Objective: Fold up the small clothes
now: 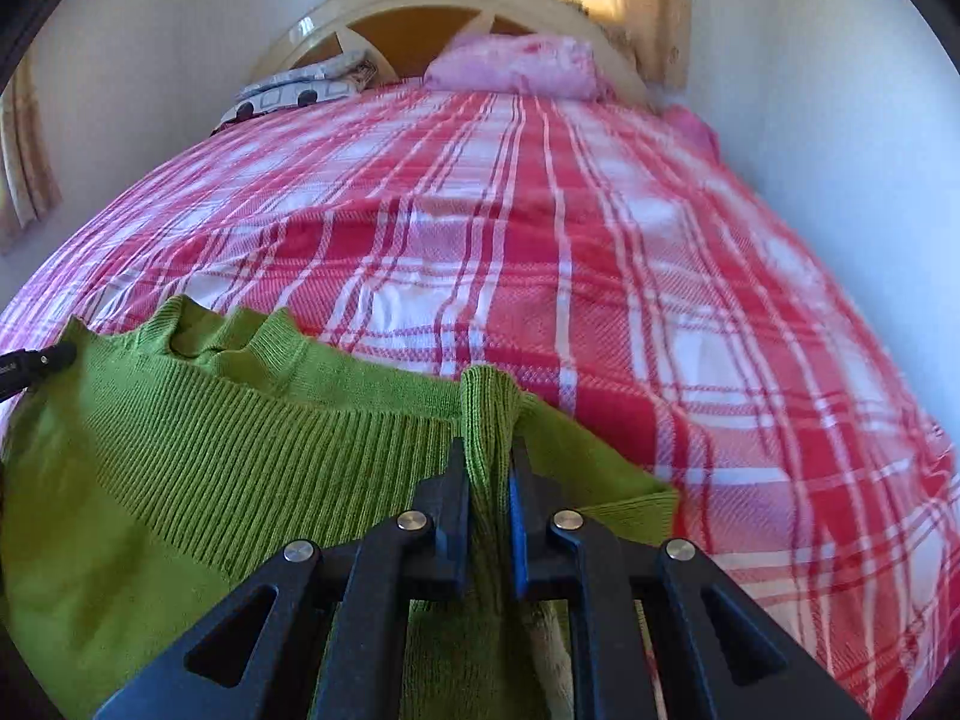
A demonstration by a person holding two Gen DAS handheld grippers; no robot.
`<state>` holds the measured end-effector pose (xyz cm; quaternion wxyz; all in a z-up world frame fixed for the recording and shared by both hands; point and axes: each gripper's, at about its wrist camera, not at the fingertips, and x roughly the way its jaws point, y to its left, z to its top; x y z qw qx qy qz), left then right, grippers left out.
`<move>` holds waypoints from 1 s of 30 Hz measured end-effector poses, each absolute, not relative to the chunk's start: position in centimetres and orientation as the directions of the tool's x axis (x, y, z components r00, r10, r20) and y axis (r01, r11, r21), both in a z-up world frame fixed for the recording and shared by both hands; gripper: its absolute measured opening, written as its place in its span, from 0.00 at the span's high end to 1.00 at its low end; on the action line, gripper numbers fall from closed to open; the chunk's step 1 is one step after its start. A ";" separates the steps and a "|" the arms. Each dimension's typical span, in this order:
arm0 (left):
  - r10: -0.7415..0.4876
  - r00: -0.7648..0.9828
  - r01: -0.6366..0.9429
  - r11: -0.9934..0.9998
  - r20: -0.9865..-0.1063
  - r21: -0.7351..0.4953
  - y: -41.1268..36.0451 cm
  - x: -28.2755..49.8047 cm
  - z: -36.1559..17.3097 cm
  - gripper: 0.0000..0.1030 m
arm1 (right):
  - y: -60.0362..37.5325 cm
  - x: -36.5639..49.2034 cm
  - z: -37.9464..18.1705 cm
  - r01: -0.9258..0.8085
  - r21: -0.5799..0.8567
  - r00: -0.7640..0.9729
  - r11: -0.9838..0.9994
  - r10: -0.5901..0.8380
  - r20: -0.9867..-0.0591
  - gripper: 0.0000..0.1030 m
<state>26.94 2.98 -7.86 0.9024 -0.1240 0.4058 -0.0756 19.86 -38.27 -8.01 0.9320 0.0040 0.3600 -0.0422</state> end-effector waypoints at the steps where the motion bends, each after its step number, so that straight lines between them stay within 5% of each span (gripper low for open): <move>1: -0.244 0.653 0.030 0.954 -0.717 -0.297 3.2 27.0 -8.1 0.81 | -38.5 19.9 -8.0 0.081 -0.008 0.739 0.997 -0.065 -0.670 0.89; 5: -0.264 0.646 0.031 0.946 -0.716 -0.321 3.7 26.9 -7.9 0.78 | -39.5 19.4 -7.6 0.081 0.067 0.753 0.994 -0.017 -0.657 0.87; 10: -0.245 0.689 0.105 0.965 -0.683 -0.241 3.9 23.4 -4.4 0.72 | -39.5 12.4 -2.6 0.203 0.094 0.895 0.975 -0.145 -0.422 0.82; 12: -0.227 0.709 0.136 0.973 -0.668 -0.187 3.5 20.8 -3.1 0.64 | -37.7 10.6 -1.7 0.127 0.067 0.884 0.990 -0.083 -0.459 0.82; 19: -0.278 0.661 0.219 0.960 -0.697 -0.175 1.0 13.7 -4.3 0.63 | -29.1 7.3 -5.3 -0.096 0.087 0.783 0.992 0.129 -0.609 0.82; 30: -0.178 0.669 0.166 0.982 -0.722 -0.089 0.6 12.0 -6.7 0.54 | -25.1 7.0 -11.5 -0.101 0.006 0.752 0.995 0.080 -0.655 0.82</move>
